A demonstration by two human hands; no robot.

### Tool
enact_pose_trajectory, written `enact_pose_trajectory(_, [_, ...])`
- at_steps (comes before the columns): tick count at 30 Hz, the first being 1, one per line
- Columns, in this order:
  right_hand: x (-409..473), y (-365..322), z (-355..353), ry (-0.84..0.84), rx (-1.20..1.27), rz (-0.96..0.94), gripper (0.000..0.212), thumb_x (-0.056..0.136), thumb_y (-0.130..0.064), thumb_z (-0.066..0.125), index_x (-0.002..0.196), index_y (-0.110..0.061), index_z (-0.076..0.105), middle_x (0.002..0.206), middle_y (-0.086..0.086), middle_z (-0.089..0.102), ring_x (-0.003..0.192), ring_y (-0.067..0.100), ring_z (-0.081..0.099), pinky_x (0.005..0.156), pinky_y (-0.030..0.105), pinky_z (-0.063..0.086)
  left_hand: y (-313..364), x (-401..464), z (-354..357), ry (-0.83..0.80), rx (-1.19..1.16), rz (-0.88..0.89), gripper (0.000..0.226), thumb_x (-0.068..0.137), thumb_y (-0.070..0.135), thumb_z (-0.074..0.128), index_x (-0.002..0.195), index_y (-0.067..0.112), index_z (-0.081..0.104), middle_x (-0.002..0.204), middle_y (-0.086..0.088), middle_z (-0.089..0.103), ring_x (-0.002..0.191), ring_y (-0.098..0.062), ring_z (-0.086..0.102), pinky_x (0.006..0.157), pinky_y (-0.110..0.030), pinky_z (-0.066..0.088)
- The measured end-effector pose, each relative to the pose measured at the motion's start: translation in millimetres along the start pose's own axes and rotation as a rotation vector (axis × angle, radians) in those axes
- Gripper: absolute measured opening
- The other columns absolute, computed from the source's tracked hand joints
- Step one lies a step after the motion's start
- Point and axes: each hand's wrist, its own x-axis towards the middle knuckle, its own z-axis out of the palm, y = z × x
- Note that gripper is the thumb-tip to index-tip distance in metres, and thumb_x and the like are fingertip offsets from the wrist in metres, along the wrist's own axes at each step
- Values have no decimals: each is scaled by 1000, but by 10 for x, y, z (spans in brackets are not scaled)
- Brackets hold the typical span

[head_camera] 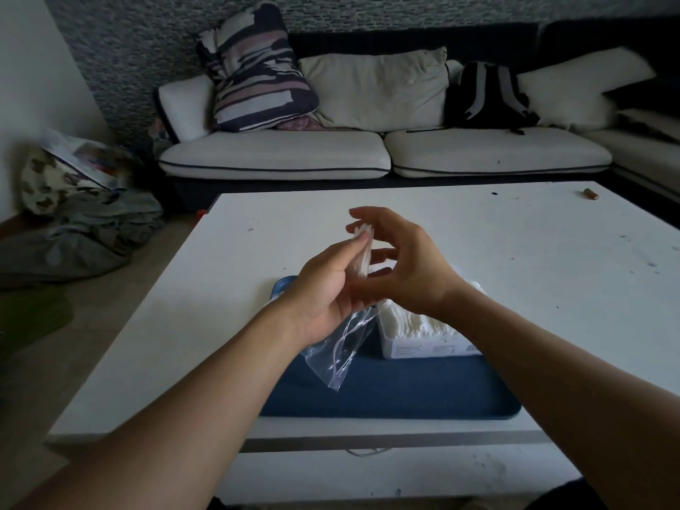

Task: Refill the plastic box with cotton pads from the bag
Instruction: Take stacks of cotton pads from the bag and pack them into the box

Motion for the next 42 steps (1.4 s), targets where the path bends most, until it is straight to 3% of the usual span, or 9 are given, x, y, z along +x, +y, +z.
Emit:
enact_pose_trajectory(5, [-4, -10, -27, 10, 72, 18, 75, 68, -14, 92, 135, -12, 57, 114, -1, 71, 104, 8, 70, 88, 23, 57, -9, 2, 4, 13, -16, -6, 36, 101, 35, 54, 126, 11, 64, 114, -15, 72, 90, -23, 71, 82, -36, 58])
enact_pose_trajectory(8, [-10, -3, -40, 11, 110, 28, 77, 68, -13, 92, 136, -14, 56, 114, 1, 70, 103, 11, 71, 88, 26, 58, -15, 14, -16, 35, -46, -8, 43, 102, 36, 51, 133, 8, 60, 116, -22, 63, 99, -29, 63, 83, -36, 58])
enact_pose_trajectory(13, [-6, 17, -50, 10, 143, 40, 78, 67, -12, 92, 136, -11, 56, 114, 2, 70, 102, 12, 70, 86, 22, 57, -10, 13, -42, -1, -76, -7, 51, 101, 39, 45, 136, 3, 57, 117, -22, 62, 93, -24, 66, 83, -36, 59])
enact_pose_trajectory(19, [-10, 31, -16, -29, 32, 19, 70, 70, -15, 91, 133, -14, 59, 113, -4, 71, 105, 8, 68, 86, 23, 58, -44, 14, -4, -43, 63, 34, 53, 90, 44, 64, 131, 11, 61, 112, -16, 74, 92, -27, 72, 84, -39, 60])
enact_pose_trajectory(24, [-6, 29, 27, -23, -64, -18, 81, 69, -16, 91, 140, -18, 53, 121, -5, 67, 108, 8, 66, 87, 20, 57, -52, 6, 5, -31, 39, -8, 35, 95, 29, 63, 126, 13, 63, 100, -8, 76, 71, -18, 71, 62, -30, 60])
enact_pose_trajectory(28, [6, 15, -39, -26, -21, -2, 94, 62, -19, 95, 145, -18, 49, 126, -7, 63, 111, 9, 65, 84, 18, 57, 4, -42, -26, -77, -48, -59, 35, 90, 29, 64, 122, 13, 64, 98, -9, 77, 72, -17, 72, 75, -28, 60])
enact_pose_trajectory(32, [-2, 1, -71, -30, -11, -7, 74, 64, -20, 94, 130, -17, 63, 116, -10, 70, 109, 7, 65, 82, 22, 57, 36, -60, -45, -141, -48, -64, 54, 88, 40, 63, 133, 10, 58, 112, -13, 73, 86, -20, 72, 93, -34, 55])
enact_pose_trajectory(35, [-15, -21, -60, -28, -40, -8, 70, 62, -23, 95, 126, -18, 65, 112, -11, 70, 108, 6, 65, 84, 24, 59, 33, -51, -49, -144, -40, -73, 53, 89, 54, 55, 123, 15, 64, 109, -12, 74, 95, -24, 69, 102, -41, 49])
enact_pose_trajectory(42, [-21, -49, -39, -21, -93, -59, 76, 63, -29, 94, 131, -21, 61, 118, -12, 66, 107, 8, 62, 82, 23, 59, 22, -19, -69, -44, -83, -67, 60, 99, 58, 42, 132, 12, 61, 110, -10, 75, 87, -20, 74, 86, -33, 59])
